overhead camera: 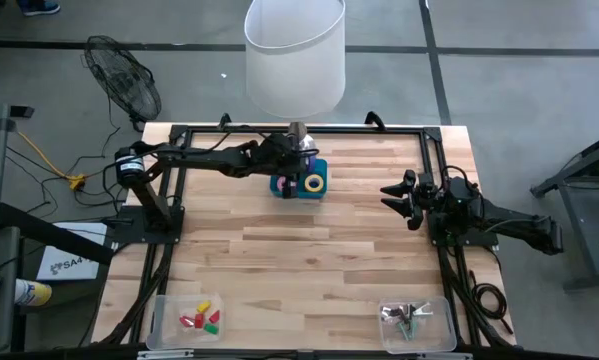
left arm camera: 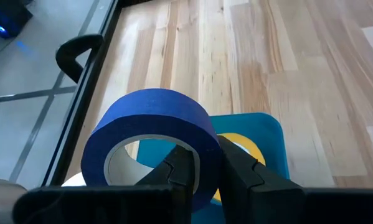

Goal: Pick and place Stapler, Stapler remover, tape
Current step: Put the blue tape into the blue bin

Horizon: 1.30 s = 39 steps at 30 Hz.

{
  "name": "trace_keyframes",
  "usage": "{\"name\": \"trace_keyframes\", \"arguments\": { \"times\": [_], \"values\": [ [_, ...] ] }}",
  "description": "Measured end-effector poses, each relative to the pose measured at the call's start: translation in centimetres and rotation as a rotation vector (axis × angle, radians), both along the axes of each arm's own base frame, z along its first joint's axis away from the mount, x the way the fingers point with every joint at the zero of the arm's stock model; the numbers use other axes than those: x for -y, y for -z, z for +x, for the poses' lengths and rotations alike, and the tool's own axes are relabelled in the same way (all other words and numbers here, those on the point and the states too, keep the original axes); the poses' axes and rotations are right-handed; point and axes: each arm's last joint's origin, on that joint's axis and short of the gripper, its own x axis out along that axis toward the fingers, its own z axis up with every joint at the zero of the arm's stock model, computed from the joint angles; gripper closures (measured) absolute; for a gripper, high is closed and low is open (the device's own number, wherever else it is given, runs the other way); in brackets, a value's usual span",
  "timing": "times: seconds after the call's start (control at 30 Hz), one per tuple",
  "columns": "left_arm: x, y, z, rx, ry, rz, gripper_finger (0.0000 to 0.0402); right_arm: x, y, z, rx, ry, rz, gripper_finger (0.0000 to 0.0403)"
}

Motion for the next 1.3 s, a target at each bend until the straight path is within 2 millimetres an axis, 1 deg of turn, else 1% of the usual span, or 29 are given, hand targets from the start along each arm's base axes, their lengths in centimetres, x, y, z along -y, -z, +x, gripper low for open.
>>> {"name": "trace_keyframes", "arguments": {
  "times": [0.17, 0.33, 0.7, 0.87, 0.97, 1.17, 1.3],
  "values": [
    [0.0, 0.1, -0.1, -0.017, -0.008, -0.003, 0.0360, 0.0, 0.0, 0.0, 0.000, 0.000, 0.000, 0.0217],
    [0.0, 0.7, -0.5, -0.078, -0.070, -0.048, 0.0360, 0.0, 0.0, 0.0, 0.000, 0.000, 0.000, 0.0217],
    [-0.1, 1.1, -0.8, -0.102, -0.201, -0.112, 0.0360, 0.0, 0.0, 0.0, 0.000, 0.000, 0.000, 0.0217],
    [-0.1, 1.0, -0.8, -0.087, -0.222, -0.134, 0.0358, 0.0, 0.0, 0.0, 0.000, 0.000, 0.000, 0.0217],
    [-0.1, 1.0, -0.8, -0.083, -0.229, -0.146, 0.0344, 0.0, 0.0, 0.0, 0.000, 0.000, 0.000, 0.0217],
    [-0.1, 1.1, -0.8, -0.085, -0.222, -0.163, 0.0288, 0.0, 0.0, 0.0, 0.000, 0.000, 0.000, 0.0217],
    [0.0, 1.1, -0.8, -0.085, -0.206, -0.175, 0.0265, 0.0, 0.0, 0.0, 0.000, -0.001, 0.000, 0.0217]
  ]
}}
